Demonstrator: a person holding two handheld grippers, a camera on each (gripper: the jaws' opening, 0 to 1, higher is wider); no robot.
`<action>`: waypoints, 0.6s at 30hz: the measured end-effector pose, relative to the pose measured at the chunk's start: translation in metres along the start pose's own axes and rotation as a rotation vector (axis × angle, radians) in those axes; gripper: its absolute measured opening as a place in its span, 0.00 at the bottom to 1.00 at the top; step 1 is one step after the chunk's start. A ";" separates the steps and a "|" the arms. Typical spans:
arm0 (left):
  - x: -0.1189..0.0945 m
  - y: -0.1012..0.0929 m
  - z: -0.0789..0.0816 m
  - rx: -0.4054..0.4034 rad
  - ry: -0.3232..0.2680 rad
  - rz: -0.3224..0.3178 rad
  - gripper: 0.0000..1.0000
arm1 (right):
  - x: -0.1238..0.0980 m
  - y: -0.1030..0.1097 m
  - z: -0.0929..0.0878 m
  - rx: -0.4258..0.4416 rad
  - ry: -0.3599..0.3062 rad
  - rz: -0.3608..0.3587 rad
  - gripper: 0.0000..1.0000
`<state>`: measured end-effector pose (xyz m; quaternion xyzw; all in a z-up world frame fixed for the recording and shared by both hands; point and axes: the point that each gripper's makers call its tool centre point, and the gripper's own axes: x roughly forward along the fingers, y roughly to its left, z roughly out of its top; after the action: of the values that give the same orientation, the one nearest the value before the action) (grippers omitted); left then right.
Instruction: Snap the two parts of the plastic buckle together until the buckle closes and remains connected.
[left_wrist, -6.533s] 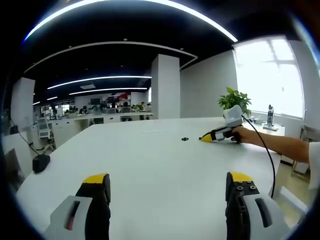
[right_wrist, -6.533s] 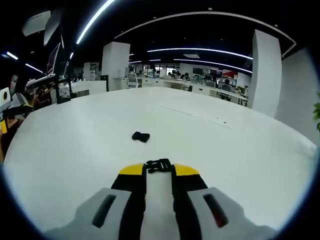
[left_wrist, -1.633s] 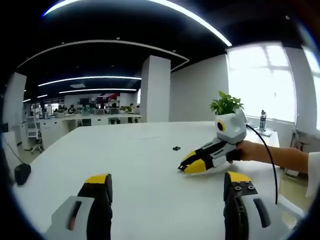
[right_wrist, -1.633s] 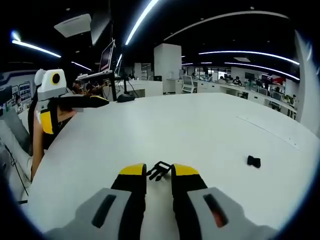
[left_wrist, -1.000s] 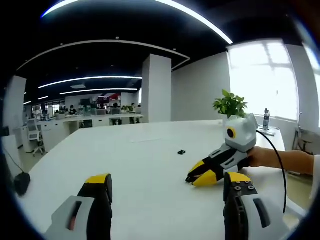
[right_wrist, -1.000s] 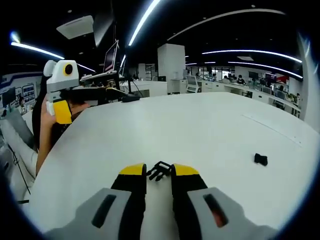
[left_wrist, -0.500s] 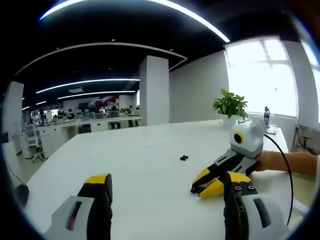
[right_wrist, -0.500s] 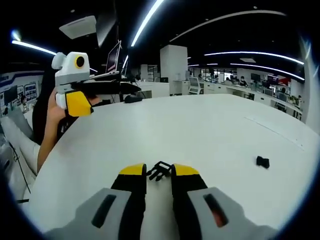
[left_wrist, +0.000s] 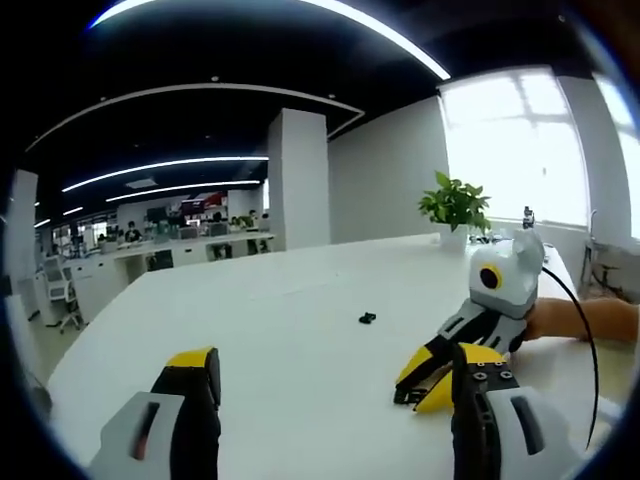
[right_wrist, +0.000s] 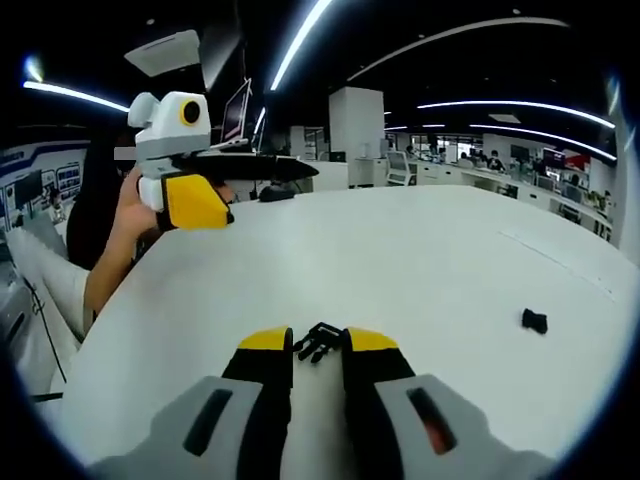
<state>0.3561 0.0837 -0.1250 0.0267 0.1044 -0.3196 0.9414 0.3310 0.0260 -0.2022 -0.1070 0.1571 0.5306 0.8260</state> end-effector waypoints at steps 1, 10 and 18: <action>0.001 0.001 0.001 0.007 -0.002 0.004 0.99 | 0.000 0.000 0.000 -0.001 0.001 0.002 0.19; 0.011 0.003 0.007 0.007 -0.002 0.010 0.99 | 0.000 0.007 0.000 -0.017 0.013 0.017 0.19; 0.023 0.003 0.008 -0.001 -0.007 0.013 0.99 | 0.000 0.008 -0.002 -0.038 0.032 0.029 0.19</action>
<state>0.3776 0.0713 -0.1217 0.0258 0.1012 -0.3135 0.9438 0.3233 0.0284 -0.2042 -0.1289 0.1616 0.5436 0.8135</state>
